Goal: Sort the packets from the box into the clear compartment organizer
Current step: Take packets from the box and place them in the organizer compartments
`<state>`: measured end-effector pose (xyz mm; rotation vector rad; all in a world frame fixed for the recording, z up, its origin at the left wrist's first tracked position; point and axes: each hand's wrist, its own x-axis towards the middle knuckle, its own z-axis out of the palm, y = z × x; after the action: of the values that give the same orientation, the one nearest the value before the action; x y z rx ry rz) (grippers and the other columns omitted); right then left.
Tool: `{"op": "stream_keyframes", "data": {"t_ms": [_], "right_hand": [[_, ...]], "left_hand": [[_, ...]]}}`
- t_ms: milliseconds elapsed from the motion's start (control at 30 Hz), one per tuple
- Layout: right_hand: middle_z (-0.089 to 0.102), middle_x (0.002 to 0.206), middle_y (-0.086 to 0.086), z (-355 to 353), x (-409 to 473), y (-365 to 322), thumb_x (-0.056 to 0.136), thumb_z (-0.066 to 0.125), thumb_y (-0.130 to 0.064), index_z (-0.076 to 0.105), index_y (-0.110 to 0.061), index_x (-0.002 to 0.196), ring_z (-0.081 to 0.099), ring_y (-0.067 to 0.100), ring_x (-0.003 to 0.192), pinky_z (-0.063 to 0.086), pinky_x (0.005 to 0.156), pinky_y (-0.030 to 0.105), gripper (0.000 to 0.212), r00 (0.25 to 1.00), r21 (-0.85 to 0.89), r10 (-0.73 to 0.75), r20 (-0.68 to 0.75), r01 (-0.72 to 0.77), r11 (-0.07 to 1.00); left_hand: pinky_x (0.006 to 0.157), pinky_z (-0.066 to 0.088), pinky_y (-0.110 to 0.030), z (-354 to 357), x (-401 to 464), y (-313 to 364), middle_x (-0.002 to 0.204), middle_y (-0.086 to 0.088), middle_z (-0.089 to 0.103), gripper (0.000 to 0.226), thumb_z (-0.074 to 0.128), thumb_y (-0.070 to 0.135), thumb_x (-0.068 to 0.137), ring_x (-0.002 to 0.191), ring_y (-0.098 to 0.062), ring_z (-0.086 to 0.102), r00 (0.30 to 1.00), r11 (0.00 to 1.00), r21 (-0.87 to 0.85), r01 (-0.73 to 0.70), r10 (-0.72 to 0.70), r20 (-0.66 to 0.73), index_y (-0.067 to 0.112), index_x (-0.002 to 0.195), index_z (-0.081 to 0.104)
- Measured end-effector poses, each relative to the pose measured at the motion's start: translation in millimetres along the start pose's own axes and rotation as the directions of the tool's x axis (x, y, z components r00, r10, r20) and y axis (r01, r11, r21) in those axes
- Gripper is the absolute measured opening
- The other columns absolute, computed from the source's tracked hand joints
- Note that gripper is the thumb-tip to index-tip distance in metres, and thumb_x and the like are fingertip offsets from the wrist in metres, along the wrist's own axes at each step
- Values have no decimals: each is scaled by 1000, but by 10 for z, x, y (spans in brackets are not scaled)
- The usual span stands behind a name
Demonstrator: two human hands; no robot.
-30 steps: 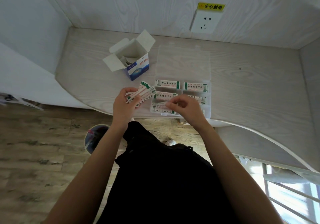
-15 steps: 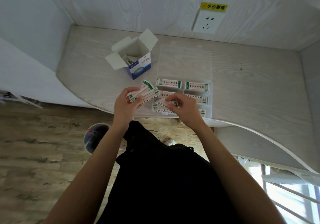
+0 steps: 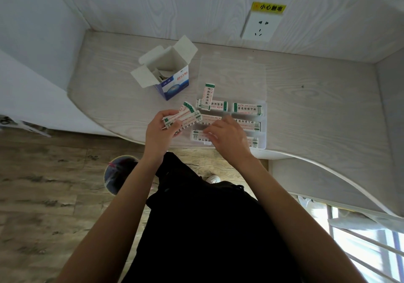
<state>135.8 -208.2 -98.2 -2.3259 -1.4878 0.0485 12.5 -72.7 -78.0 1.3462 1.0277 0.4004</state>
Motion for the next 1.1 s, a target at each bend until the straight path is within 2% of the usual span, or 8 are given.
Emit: {"op": "stream_keyframes", "data": {"t_ms": [100,200,300,400,500,667,867,1100], "right_hand": [[65,72,-1,9,19,-5,69,82,-21,75,-17,74,61,25,77,54,63,34,8,1000,-61,-15,-2,15,998],[62,79,0,-37,7,-34,78,74,-15,74,-13,82,58,14,74,46,61,25,5,983,247,183,-22,-172,954],[62,92,-9,-240,51,-11,89,62,-22,65,-16,106,62,5,72,49,60,21,19,891,595,435,133,-423,684],[54,119,-12,-403,101,31,85,67,-24,42,-33,132,68,11,82,59,64,28,54,881,753,346,323,-460,470],[54,121,-10,-425,104,76,83,70,-15,51,-27,128,65,11,89,59,69,34,50,926,735,231,299,-378,562],[68,87,-1,-362,120,171,83,70,-18,61,-18,95,70,14,73,58,68,40,15,884,676,387,261,-454,580],[69,82,-2,-331,184,194,88,64,-25,66,-26,103,63,8,69,56,64,33,15,921,436,375,107,-383,815],[63,73,-2,-294,-6,214,88,62,-29,66,-27,96,55,9,65,47,62,27,9,932,342,309,190,-358,869]], "left_hand": [[71,56,-20,33,-2,9,100,1,65,19,62,3,86,89,-6,65,999,999,39,-32,32,9,11,103,58],[69,55,-18,72,2,37,95,9,63,17,61,3,86,86,-3,64,999,997,59,-40,38,33,13,100,58],[68,55,-18,108,-4,50,95,9,64,16,60,2,87,84,-1,66,995,996,74,-49,42,90,14,98,59],[67,56,-22,158,-21,71,97,4,66,16,60,4,88,84,-8,68,984,995,76,-68,55,167,15,99,62],[64,56,-22,212,-9,131,101,-2,66,17,61,5,87,84,-13,68,962,994,79,-81,57,268,13,103,64],[69,56,-20,207,142,162,96,2,69,13,64,12,87,81,-8,68,938,938,256,-235,150,314,18,99,65],[75,50,-12,278,279,216,96,8,67,14,63,16,88,81,-3,63,899,803,424,-419,301,320,18,101,66],[66,34,-8,153,200,17,86,11,64,14,64,26,86,75,-3,49,853,604,605,-519,315,416,26,100,68]]}}
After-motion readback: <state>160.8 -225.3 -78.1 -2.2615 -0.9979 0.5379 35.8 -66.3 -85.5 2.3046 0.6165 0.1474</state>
